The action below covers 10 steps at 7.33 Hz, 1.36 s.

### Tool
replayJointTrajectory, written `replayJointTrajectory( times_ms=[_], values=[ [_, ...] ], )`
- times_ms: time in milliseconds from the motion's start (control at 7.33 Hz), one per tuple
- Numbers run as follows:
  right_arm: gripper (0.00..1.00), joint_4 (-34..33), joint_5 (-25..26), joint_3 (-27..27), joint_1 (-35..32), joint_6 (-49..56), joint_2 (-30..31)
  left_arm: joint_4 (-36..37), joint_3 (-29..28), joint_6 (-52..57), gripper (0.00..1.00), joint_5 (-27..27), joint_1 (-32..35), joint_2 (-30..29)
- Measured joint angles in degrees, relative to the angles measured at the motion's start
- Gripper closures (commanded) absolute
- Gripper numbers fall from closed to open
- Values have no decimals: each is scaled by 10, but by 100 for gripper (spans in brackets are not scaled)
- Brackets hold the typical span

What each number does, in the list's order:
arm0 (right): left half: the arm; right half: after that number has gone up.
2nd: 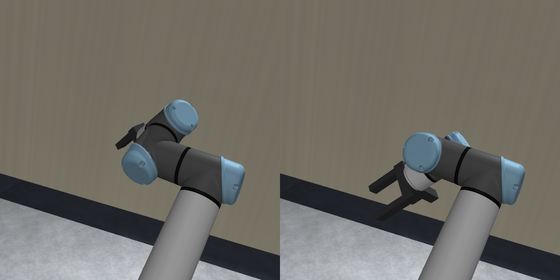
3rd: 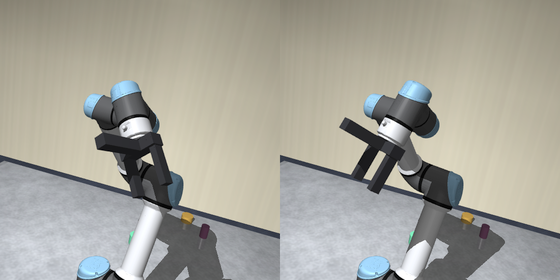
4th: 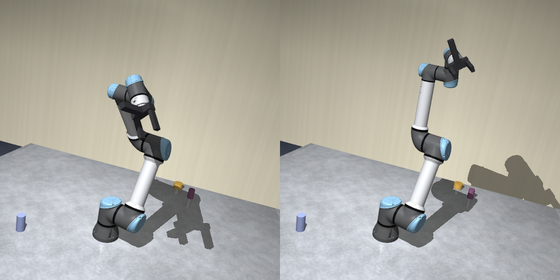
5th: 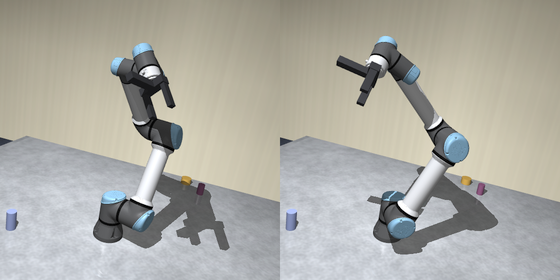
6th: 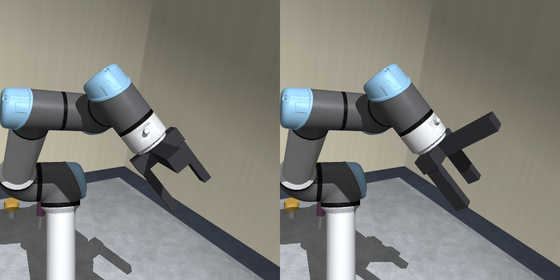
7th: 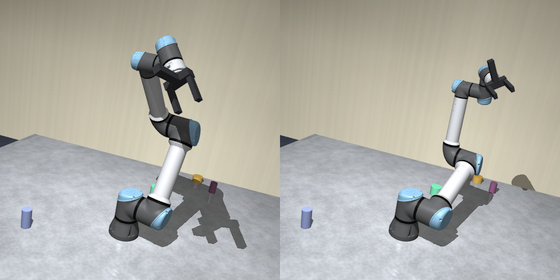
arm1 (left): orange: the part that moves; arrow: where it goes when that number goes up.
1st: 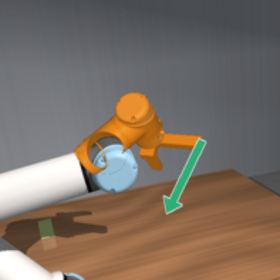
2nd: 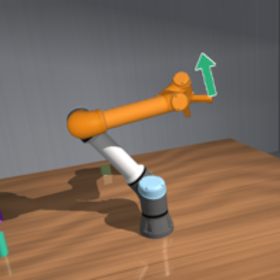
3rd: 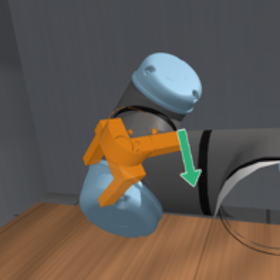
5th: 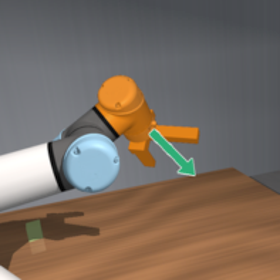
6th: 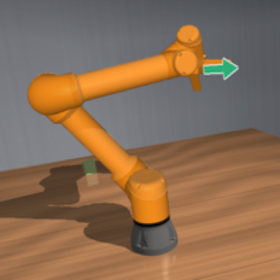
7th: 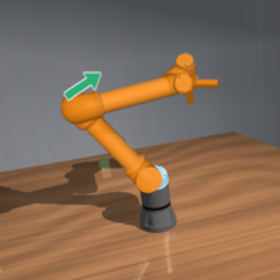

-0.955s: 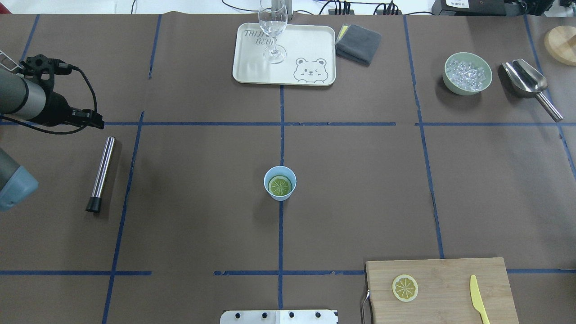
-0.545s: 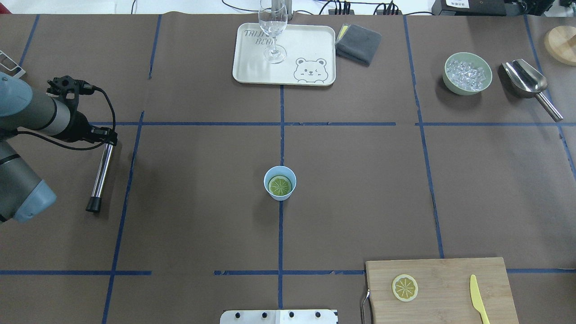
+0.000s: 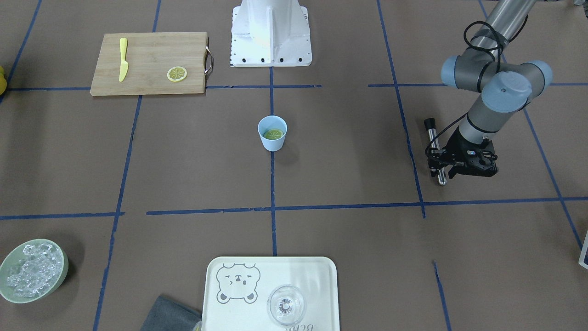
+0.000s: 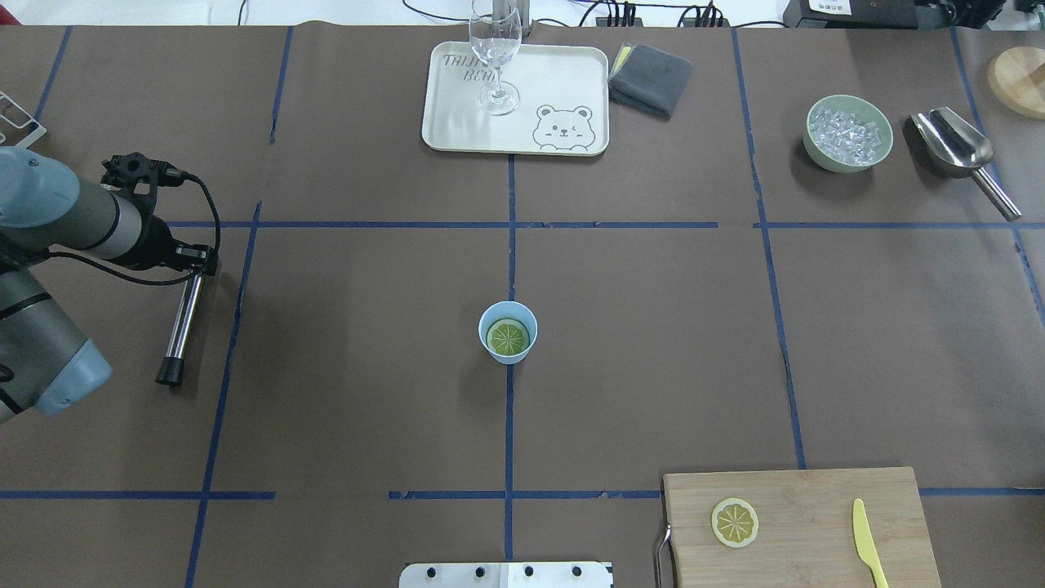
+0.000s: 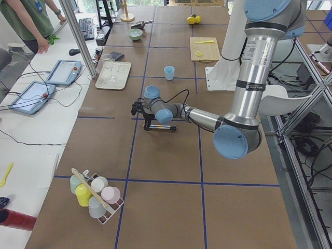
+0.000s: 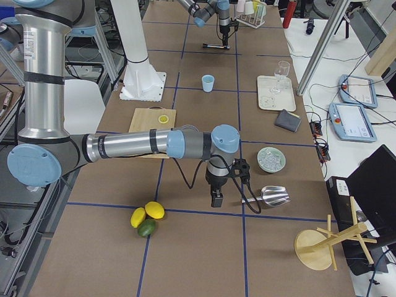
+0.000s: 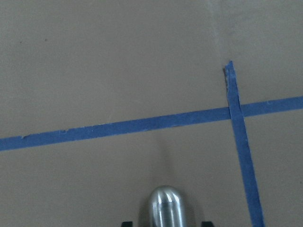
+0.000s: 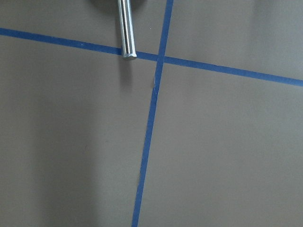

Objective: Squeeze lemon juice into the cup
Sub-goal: 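Reach the left gripper to the silver muddler and grasp it upright, then lift the muddler with the left gripper and carry it over the cup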

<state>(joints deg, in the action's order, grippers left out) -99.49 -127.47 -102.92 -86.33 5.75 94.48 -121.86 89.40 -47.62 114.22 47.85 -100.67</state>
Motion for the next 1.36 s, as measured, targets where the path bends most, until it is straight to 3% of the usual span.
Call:
replayJointTrajectory(
  times_ms=[545, 955, 1364],
  values=[
    [0, 0, 0, 0, -1, 0, 0, 1, 9, 1, 100, -1, -1, 1],
    [0, 0, 0, 0, -1, -1, 0, 5, 59, 7, 100, 0, 10, 5],
    [0, 0, 1, 0, -1, -2, -1, -2, 93, 146, 100, -32, 55, -39]
  ],
)
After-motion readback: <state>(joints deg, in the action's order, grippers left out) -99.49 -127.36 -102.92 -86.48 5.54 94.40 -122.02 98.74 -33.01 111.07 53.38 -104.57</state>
